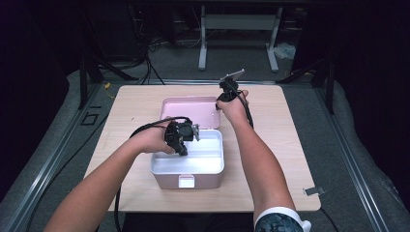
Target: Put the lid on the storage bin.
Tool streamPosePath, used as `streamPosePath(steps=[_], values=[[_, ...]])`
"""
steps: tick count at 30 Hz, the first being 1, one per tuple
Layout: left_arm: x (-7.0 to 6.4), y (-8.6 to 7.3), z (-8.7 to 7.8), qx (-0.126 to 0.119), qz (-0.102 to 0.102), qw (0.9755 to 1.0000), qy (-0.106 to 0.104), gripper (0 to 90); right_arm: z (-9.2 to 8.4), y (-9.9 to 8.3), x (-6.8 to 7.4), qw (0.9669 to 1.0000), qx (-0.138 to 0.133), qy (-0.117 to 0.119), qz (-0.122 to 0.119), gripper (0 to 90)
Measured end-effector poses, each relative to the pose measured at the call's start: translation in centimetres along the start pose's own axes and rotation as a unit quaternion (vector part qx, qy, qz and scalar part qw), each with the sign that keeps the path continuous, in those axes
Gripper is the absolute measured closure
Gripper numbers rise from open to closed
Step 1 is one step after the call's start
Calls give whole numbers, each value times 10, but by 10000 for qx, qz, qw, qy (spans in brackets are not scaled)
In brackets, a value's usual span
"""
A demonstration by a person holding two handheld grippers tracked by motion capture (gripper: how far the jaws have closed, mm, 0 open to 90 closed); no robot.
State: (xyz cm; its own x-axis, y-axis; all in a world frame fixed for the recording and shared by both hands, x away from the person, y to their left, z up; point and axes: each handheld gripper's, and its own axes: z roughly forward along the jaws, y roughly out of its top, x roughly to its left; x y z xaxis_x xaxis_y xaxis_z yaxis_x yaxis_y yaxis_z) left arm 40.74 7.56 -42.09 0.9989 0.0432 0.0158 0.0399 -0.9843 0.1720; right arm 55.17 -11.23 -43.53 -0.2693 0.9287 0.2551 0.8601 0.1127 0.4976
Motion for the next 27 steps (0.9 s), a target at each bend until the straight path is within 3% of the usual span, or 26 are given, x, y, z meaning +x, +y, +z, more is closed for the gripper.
streamPosePath(steps=[7, 8, 9, 11, 17, 18, 24, 27], values=[[0, 0, 0, -16, -3, 10000, 12, 880, -20, 0, 2, 9996, -239, 162, -45, 835], [-1, 0, 0, -12, -3, 10000, 14, 880, -25, 1, 2, 9995, -161, 254, -117, 837], [-1, 0, 0, -14, -2, 10000, 11, 880, -26, 0, 4, 9992, -338, 147, -131, 839], [-1, 0, 0, -5, -8, 10000, 10, 880, -34, 0, 6, 9991, -358, 147, -183, 843], [0, -1, 0, -38, -18, 10000, -10, 880, -59, -3, 9, 9976, -463, 391, -323, 854], [0, -1, 0, -46, -14, 10000, 8, 880, -60, -4, 11, 9973, -600, 274, -329, 855], [0, -1, 0, -14, 12, 10000, 54, 880, -77, -9, 17, 9951, -658, 338, -654, 857], [0, -2, 0, -66, -19, 10000, 30, 880, -83, -13, 21, 9932, -838, 227, -780, 858]])
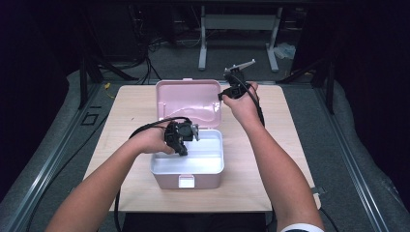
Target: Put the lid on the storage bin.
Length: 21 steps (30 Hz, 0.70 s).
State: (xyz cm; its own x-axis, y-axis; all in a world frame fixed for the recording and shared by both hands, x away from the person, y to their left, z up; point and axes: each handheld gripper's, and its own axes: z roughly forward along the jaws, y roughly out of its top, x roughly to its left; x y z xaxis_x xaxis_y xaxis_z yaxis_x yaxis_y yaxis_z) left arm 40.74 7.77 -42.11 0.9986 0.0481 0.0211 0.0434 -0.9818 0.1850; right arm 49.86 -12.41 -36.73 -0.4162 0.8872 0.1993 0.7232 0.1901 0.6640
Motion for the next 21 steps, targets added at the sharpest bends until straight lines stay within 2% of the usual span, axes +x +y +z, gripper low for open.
streamPosePath(steps=[5, 8, 10, 12, 21], values=[[0, -1, 0, -38, -25, 10000, -6, 879, -14, -4, 4, 9998, -135, 97, -141, 862], [-1, -1, 0, -40, -30, 10000, 31, 879, -26, -11, 10, 9989, -258, 77, -395, 862], [-3, -1, 0, -23, -40, 9999, 118, 876, -34, -14, 13, 9985, -291, 128, -447, 868], [-4, -3, 0, -84, -98, 9998, 156, 873, -41, -18, 17, 9976, -336, 67, -594, 867], [-9, -1, 0, -32, -158, 9992, 371, 852, -52, -28, 23, 9956, -430, -20, -833, 872]])
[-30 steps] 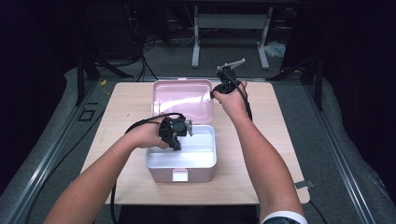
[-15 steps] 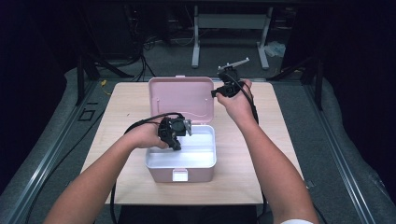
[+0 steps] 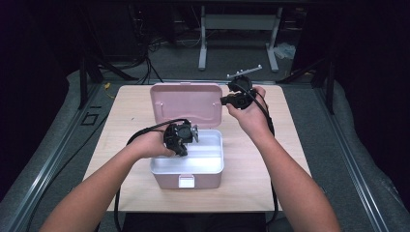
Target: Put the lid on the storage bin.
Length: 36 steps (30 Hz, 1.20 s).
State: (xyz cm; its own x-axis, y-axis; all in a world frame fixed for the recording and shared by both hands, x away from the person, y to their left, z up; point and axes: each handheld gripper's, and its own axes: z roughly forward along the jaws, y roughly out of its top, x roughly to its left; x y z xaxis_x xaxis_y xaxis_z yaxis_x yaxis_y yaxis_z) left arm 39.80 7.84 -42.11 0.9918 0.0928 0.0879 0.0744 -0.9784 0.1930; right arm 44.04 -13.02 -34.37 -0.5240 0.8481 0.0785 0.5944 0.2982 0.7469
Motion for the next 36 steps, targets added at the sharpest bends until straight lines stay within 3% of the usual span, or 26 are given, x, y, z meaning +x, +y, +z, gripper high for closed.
streamPosePath(steps=[6, 12, 13, 14, 18, 21, 23, 26, 27, 30, 31, 32, 35, 36], values=[[3, -5, -2, -8, -194, 9998, 37, 778, 0, -1, 0, 10000, -25, 26, -12, 872], [8, -29, -19, -464, -656, 9967, -119, 763, 0, -1, 0, 10000, -42, 36, -21, 871], [8, -29, -19, -464, -656, 9967, -119, 765, 0, -1, 0, 10000, -42, 36, -21, 871], [10, -36, -22, -565, -769, 9953, -160, 773, 0, -1, 0, 10000, -47, 36, -24, 871], [15, -71, -32, -963, -1316, 9862, -293, 824, -1, -1, 0, 10000, -41, 25, -37, 871], [18, -97, -35, -1238, -1782, 9755, -360, 850, -1, -2, 1, 10000, -33, -5, -38, 871], [21, -114, -36, -1424, -2148, 9657, -325, 874, -2, -2, 1, 10000, -36, 47, -70, 871], [26, -132, -37, -1502, -2444, 9571, -410, 899, -2, -2, 1, 10000, -35, 34, -86, 871], [29, -136, -36, -1479, -2467, 9570, -365, 900, -2, -2, 2, 10000, -44, -1, -78, 871], [36, -143, -36, -1501, -2615, 9530, -304, 900, -2, -2, 2, 9999, -38, -40, -95, 871], [36, -143, -36, -1501, -2615, 9530, -304, 900, -2, -2, 2, 9999, -37, -40, -98, 871], [42, -145, -37, -1543, -2682, 9505, -270, 900, -2, -2, 2, 9999, -33, -37, -100, 871], [53, -145, -40, -1572, -2792, 9471, -196, 900, -3, -2, 3, 9999, -34, -35, -100, 871], [56, -144, -41, -1565, -2791, 9473, -150, 900, -3, -2, 2, 9999, -42, -7, -108, 871]])
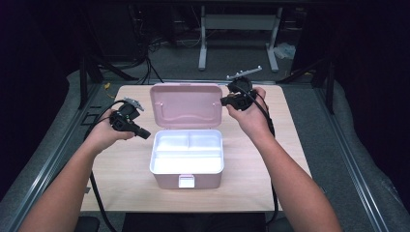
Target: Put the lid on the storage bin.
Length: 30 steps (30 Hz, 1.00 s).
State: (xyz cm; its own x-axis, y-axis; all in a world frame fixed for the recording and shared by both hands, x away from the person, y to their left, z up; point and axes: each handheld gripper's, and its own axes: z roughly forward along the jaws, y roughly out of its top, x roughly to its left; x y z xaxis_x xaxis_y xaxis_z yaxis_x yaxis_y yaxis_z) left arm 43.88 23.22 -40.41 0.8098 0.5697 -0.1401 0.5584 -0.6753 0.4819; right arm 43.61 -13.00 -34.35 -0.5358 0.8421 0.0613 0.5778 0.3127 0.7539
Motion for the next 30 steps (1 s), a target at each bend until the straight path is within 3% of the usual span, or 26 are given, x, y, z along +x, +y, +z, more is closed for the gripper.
streamPosePath(steps=[8, 13, 15, 19, 20, 23, 27, 28, 30], values=[[18, 34, -19, -262, 17, 9992, 300, 900, -1, -2, 0, 10000, -58, 58, 51, 872], [24, 51, -29, -498, -133, 9980, 373, 900, -1, -3, 0, 9999, -83, 59, 31, 872], [25, 61, -32, -529, -228, 9970, 509, 900, -2, -5, -1, 9999, -133, 81, 36, 872], [30, 67, -39, -649, -328, 9958, 554, 900, -3, -8, 0, 9999, -136, 15, -18, 900], [31, 68, -41, -692, -354, 9956, 524, 900, -3, -9, 0, 9998, -121, 172, 42, 900], [32, 70, -45, -803, -366, 9947, 532, 900, -1, -10, 6, 9997, -124, 202, -48, 900], [35, 69, -41, -753, -406, 9952, 484, 900, 0, -10, 2, 9994, -255, 220, 26, 894], [36, 69, -40, -745, -398, 9952, 493, 900, -1, -10, -2, 9992, -353, 168, 88, 778], [37, 69, -39, -740, -392, 9952, 502, 900, 1, -10, -10, 9988, -402, 139, 247, 677]])
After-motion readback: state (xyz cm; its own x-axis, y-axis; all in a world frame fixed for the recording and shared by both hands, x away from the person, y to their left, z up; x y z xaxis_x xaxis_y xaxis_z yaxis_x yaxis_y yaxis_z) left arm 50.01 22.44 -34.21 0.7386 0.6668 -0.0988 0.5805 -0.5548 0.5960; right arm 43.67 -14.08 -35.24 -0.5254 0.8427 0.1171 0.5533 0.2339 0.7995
